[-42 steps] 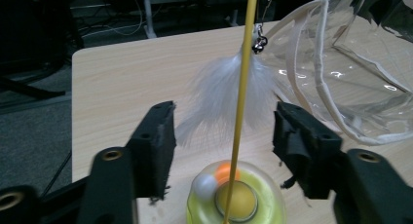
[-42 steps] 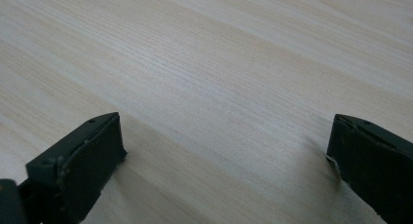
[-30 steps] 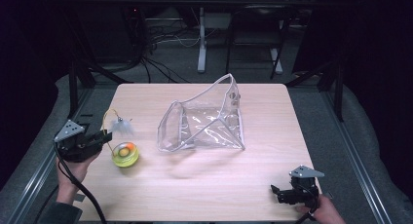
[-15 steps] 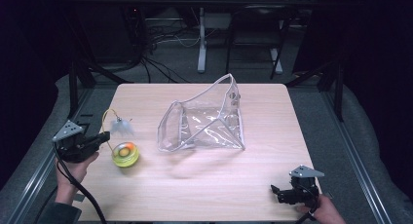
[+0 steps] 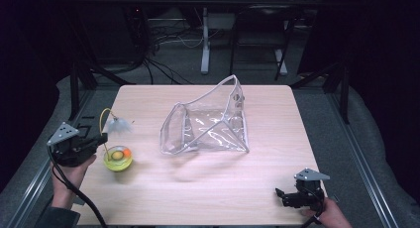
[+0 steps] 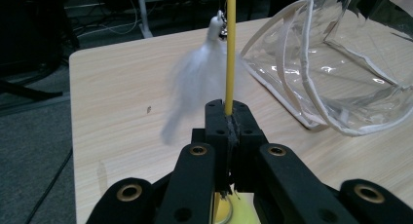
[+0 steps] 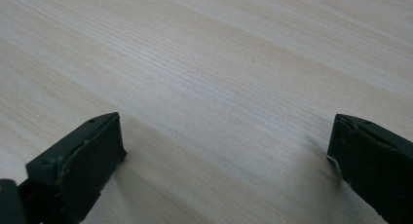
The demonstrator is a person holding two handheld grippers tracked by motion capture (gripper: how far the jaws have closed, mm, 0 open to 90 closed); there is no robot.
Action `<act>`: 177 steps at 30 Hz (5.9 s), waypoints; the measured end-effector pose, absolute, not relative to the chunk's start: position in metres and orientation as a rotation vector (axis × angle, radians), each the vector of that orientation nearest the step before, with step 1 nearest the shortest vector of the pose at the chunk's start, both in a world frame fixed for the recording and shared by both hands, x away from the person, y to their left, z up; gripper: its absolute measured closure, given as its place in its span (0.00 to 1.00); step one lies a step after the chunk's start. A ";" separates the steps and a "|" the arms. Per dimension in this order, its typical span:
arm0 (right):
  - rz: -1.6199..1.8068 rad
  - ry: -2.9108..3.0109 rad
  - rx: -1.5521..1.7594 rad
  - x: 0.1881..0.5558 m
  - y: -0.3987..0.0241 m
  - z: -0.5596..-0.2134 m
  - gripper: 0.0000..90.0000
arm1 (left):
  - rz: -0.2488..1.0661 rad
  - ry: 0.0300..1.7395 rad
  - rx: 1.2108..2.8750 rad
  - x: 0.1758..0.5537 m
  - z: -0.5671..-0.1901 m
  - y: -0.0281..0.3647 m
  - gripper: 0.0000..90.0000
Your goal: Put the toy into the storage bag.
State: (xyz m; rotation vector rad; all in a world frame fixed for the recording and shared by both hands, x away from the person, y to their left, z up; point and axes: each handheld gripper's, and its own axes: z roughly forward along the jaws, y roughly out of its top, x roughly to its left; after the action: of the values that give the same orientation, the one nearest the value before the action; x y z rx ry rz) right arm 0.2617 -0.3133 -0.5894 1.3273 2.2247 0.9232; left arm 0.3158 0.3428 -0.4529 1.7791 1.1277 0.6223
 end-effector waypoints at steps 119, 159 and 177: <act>0.935 2.245 1.300 0.264 -0.314 -0.590 0.00 | 0.663 0.755 1.881 0.382 -0.305 0.251 0.98; 0.935 2.246 1.300 0.264 -0.314 -0.590 0.00 | 0.507 0.578 2.009 0.422 -0.312 0.158 0.98; 0.942 2.249 1.302 0.264 -0.314 -0.590 0.00 | 0.415 0.555 2.058 0.438 -0.341 0.126 0.98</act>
State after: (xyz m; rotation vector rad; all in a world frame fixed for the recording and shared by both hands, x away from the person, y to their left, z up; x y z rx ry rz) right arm 0.2637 -0.3144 -0.5897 1.3022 2.2486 0.9425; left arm 0.4380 0.1264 -0.3407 2.0578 0.5552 0.4145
